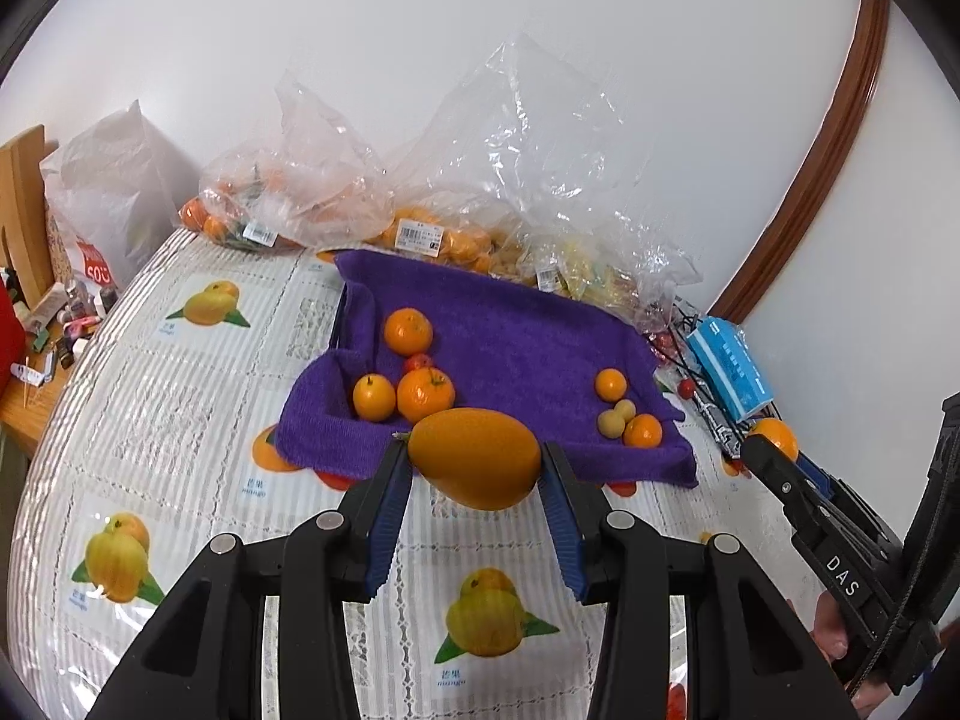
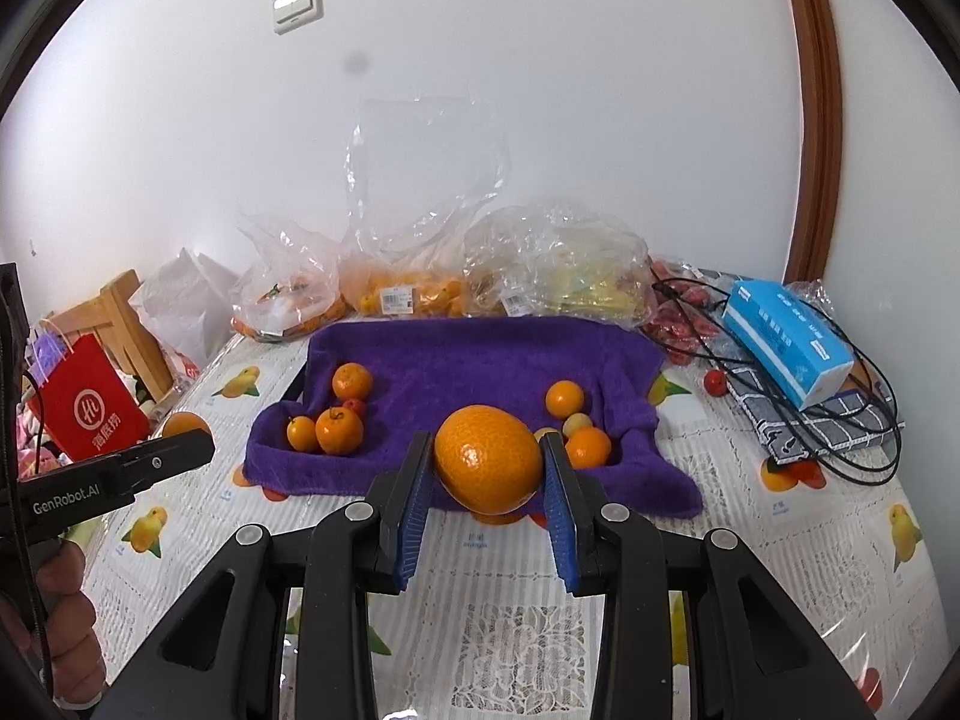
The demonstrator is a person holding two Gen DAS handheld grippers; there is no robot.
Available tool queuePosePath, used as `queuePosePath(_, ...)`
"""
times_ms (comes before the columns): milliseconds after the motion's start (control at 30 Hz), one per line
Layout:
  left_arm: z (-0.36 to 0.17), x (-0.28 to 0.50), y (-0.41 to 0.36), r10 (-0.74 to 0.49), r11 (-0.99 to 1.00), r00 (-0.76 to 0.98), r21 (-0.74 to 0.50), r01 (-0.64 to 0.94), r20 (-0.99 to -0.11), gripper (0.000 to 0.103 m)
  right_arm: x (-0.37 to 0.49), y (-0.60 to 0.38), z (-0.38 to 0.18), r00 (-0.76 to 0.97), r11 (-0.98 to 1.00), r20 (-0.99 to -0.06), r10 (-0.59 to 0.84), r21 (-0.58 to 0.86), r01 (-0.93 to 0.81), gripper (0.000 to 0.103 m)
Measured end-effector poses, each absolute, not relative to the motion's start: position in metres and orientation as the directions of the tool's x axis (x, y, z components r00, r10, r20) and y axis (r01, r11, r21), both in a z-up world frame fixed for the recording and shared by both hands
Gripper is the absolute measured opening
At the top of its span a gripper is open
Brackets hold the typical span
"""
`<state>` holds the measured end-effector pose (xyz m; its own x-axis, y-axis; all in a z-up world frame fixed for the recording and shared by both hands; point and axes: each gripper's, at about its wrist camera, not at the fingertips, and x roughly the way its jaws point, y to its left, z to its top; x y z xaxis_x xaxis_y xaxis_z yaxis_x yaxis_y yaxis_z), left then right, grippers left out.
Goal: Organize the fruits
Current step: 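Carry the orange and yellow fruit over the purple towel with both tools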
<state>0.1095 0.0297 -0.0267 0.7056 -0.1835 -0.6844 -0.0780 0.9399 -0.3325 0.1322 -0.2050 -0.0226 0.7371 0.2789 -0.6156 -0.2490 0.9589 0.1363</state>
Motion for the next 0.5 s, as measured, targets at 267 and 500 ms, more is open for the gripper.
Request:
queuePosePath(267,-0.018,0.123,0.027,-0.197,0.94,0.712,-0.336,-0.059,-0.674,0.041,0.146,-0.203,-0.02,0.741,0.96,-0.613,0.275,0.138,-0.242,0.035)
queuePosePath(500,-0.013,0.14,0.028,-0.199,0.939,0.72,-0.339,-0.054,-0.665,0.041,0.162,-0.201,-0.02,0.744,0.963,-0.613,0.267,0.134,-0.235,0.035)
